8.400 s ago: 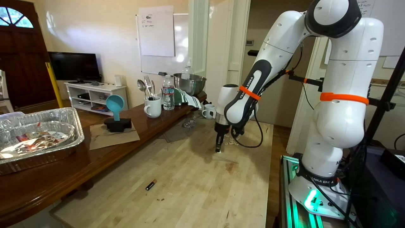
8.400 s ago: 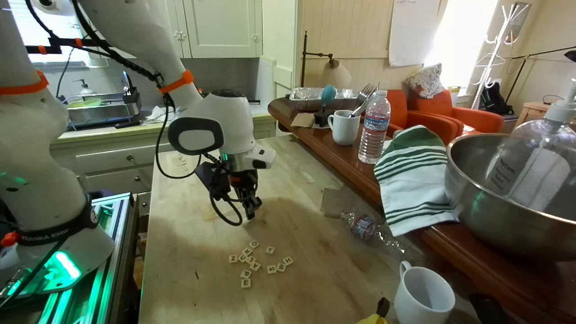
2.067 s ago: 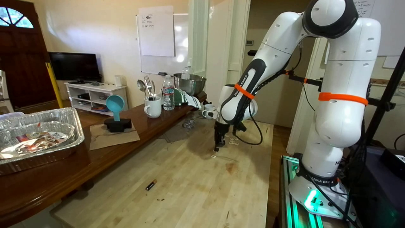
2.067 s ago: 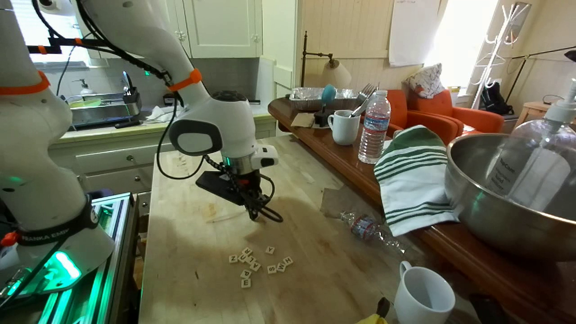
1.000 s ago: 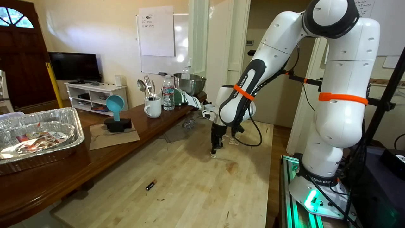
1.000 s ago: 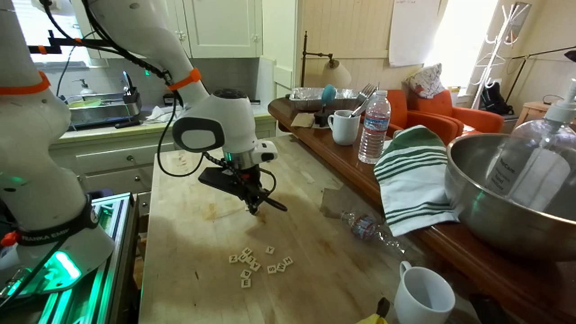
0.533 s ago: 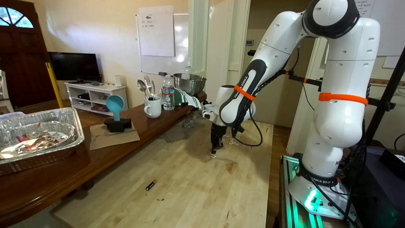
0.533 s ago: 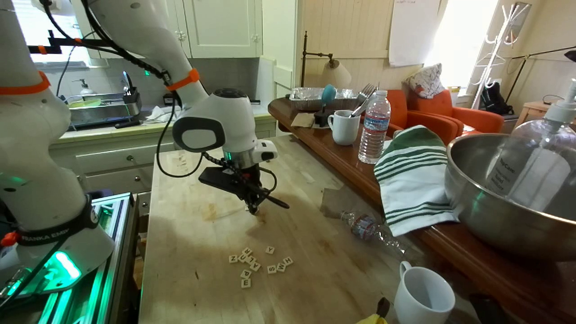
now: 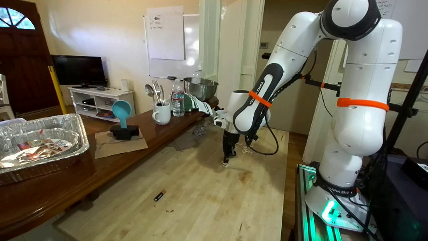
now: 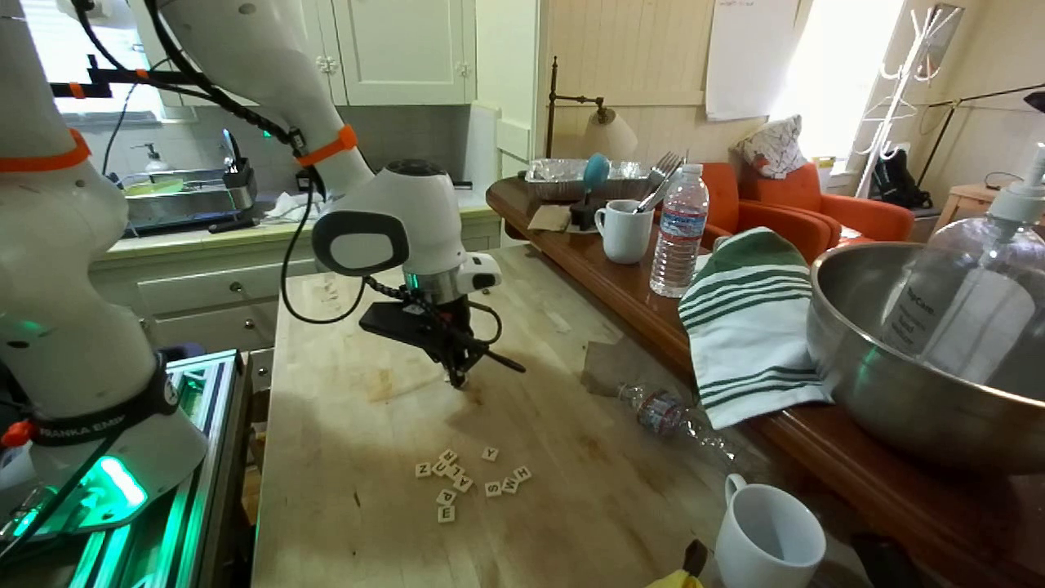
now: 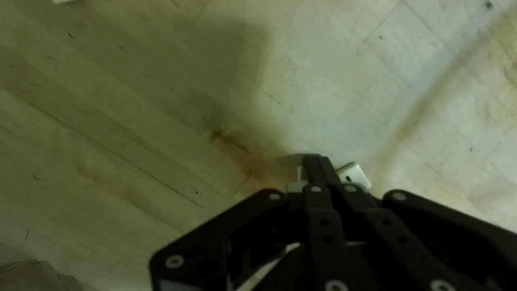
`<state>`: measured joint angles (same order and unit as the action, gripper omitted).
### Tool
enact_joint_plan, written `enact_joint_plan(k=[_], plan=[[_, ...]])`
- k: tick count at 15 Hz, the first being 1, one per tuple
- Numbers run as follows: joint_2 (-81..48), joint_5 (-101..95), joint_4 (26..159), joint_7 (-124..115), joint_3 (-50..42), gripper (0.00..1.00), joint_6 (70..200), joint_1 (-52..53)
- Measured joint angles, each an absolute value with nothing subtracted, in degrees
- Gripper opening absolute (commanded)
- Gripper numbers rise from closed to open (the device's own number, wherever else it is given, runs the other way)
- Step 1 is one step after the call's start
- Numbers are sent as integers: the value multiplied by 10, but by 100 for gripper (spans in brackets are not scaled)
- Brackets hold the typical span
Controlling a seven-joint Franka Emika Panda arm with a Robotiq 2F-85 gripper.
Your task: Move the letter tiles to the left
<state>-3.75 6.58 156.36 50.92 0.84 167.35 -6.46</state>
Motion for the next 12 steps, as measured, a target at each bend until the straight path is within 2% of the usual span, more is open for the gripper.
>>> enact_joint_plan(k=[12], plan=[[-31, 16, 1570, 444, 7, 0, 1665, -61]])
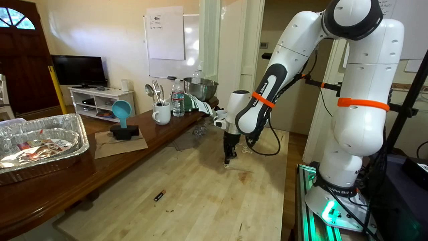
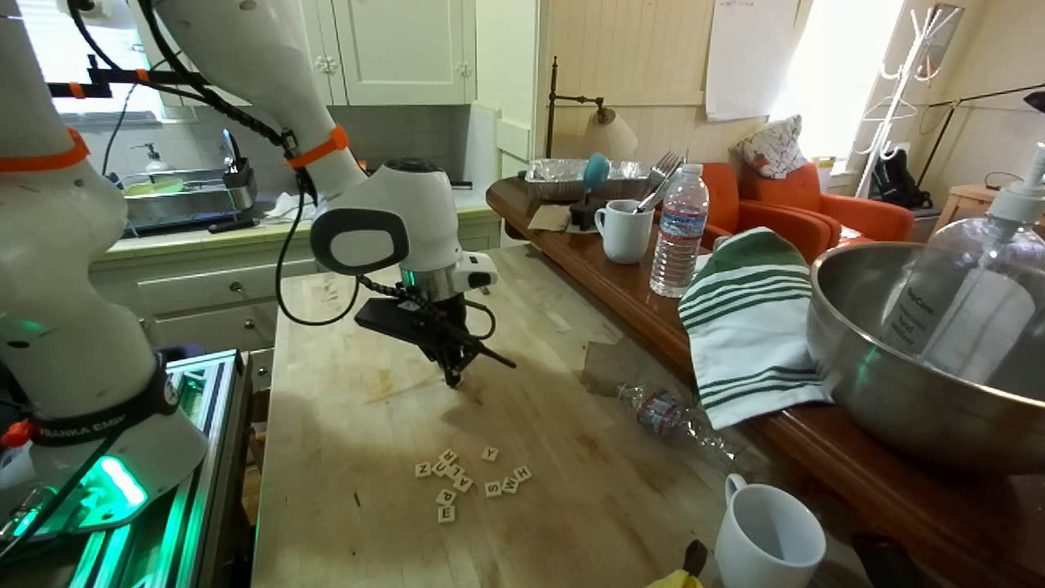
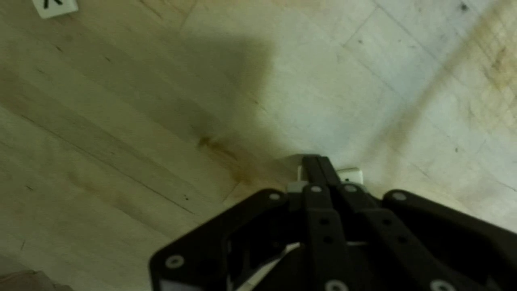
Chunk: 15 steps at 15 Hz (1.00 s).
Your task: Move the letter tiles to the left
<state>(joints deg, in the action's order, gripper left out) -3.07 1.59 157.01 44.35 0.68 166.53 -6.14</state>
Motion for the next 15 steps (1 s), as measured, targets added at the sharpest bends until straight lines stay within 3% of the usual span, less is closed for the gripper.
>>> enact_joint_plan(k=[15], plan=[[-29, 16, 1570, 383, 7, 0, 1661, -59]])
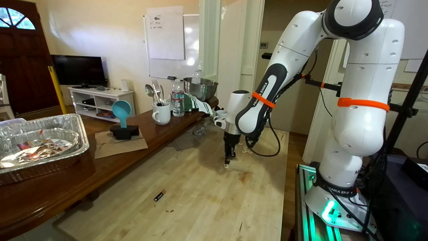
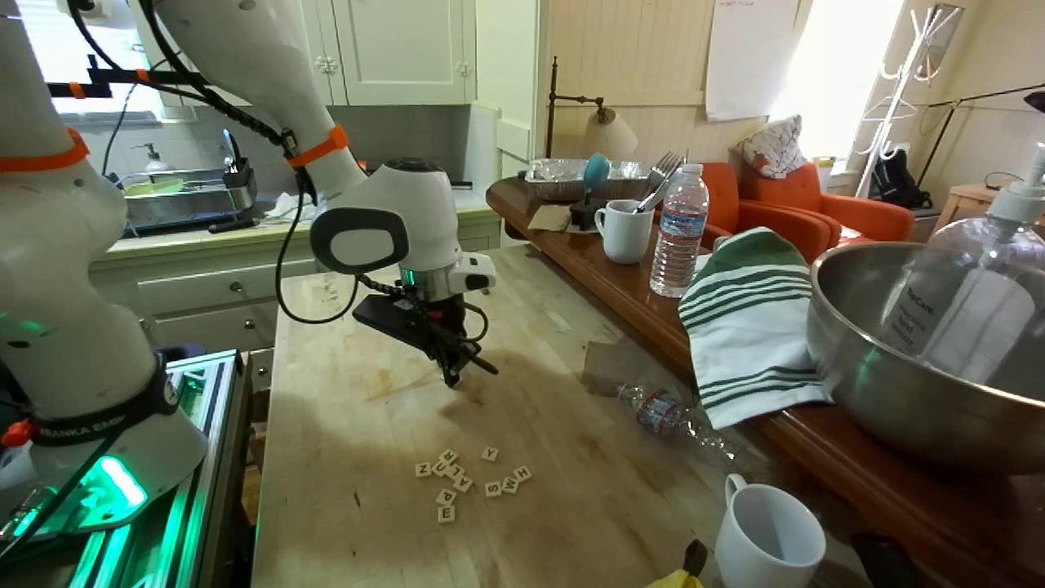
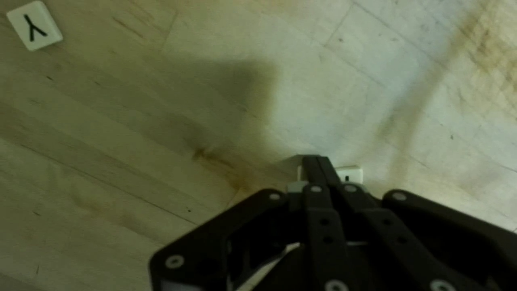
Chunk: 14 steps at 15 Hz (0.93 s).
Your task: Move the letter tiles to the left
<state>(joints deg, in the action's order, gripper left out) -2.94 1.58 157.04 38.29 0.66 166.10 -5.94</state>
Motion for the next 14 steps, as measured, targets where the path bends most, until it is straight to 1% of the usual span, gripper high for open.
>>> enact_joint_plan(k=[14], plan=[[-23, 17, 1570, 379, 7, 0, 1638, -54]])
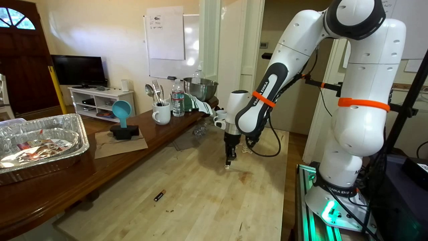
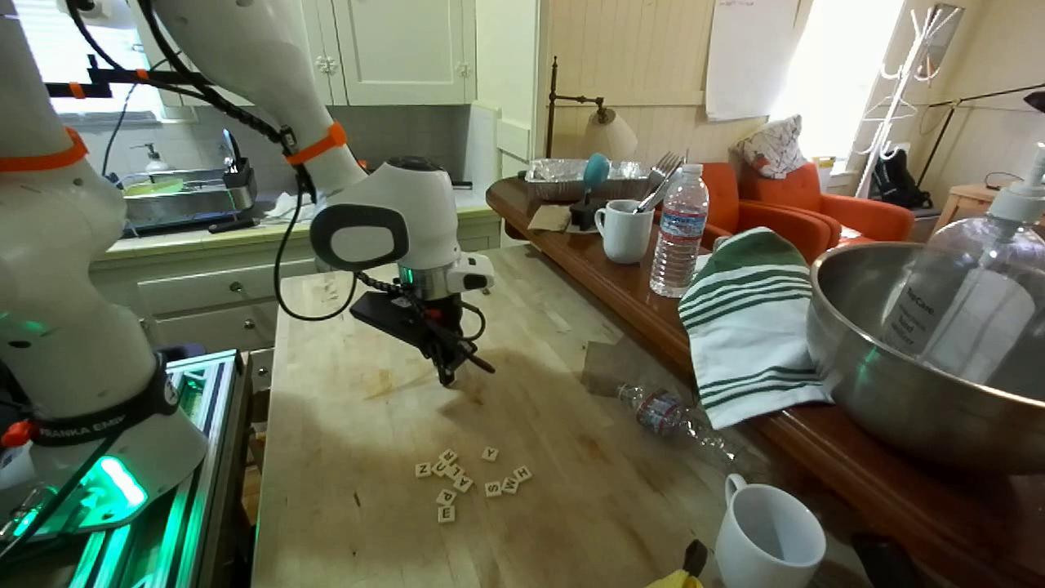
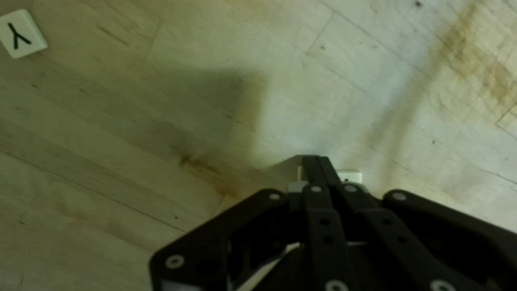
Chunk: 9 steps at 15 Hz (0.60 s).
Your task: Move the letter tiles to the left
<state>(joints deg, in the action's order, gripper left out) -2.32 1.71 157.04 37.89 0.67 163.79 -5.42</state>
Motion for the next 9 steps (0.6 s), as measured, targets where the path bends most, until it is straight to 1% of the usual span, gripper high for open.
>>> enact_joint_plan(k=[9], plan=[[-23, 27, 1571, 380, 7, 0, 1638, -54]])
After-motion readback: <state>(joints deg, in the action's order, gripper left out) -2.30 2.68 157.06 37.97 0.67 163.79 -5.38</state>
